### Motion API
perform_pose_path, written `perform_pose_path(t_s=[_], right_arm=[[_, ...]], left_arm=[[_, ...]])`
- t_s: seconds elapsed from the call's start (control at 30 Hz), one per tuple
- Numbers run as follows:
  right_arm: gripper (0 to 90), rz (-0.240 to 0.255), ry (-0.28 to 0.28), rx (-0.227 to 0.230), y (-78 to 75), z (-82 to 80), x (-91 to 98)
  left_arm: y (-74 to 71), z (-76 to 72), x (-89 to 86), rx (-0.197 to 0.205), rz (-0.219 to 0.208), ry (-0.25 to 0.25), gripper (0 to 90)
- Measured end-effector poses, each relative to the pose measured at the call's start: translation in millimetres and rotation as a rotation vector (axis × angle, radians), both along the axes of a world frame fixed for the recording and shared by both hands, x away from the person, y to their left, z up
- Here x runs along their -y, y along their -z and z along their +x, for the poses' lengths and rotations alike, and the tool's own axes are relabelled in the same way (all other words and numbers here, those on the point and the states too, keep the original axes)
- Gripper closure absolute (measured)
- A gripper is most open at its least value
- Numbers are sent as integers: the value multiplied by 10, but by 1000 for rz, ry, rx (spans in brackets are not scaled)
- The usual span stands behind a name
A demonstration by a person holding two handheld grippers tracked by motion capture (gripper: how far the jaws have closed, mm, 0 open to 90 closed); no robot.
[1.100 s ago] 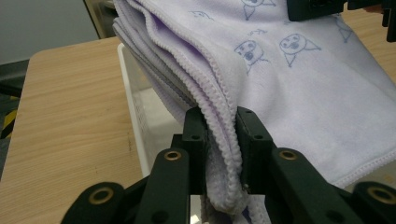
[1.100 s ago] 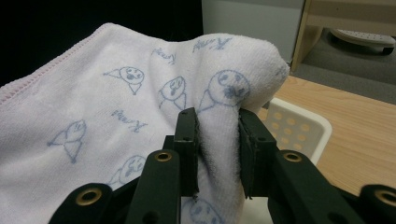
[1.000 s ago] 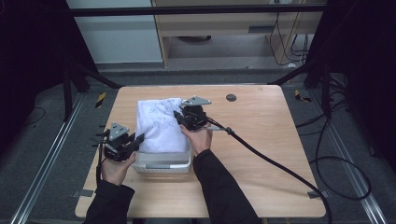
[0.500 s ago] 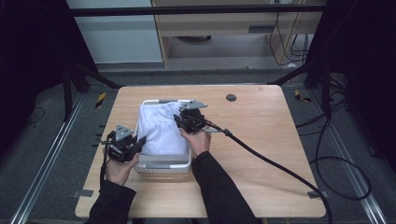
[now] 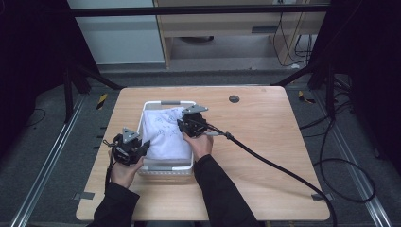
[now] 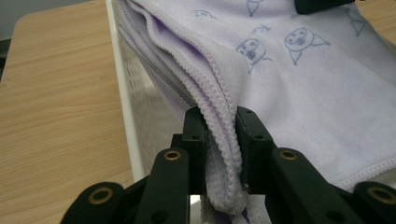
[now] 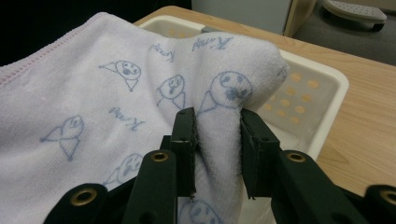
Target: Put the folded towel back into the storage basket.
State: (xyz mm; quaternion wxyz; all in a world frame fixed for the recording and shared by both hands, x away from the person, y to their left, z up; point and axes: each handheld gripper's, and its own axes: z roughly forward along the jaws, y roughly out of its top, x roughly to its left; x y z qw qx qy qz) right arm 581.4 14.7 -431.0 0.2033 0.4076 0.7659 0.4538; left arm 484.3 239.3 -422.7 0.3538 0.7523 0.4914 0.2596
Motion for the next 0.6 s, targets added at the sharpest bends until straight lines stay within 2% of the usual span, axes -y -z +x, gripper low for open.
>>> perform_pose_path(t_s=[0.17,0.23,0.3,0.4,0.6], right_arm=[[673,-23,3,-8,65,24,-11],[650,-34,-1,-21,91,39,-14],[626,-71,-1,-19,123,49,-9],[582,-100,3,2,135,41,5],[514,-70,14,22,41,22,87]], left_arm=[[56,38,10,-14,19,-3,733],[73,54,18,-20,37,-18,700],[81,63,12,-12,47,-36,647],[57,55,-16,7,33,-51,583],[0,22,-56,21,6,-53,562]])
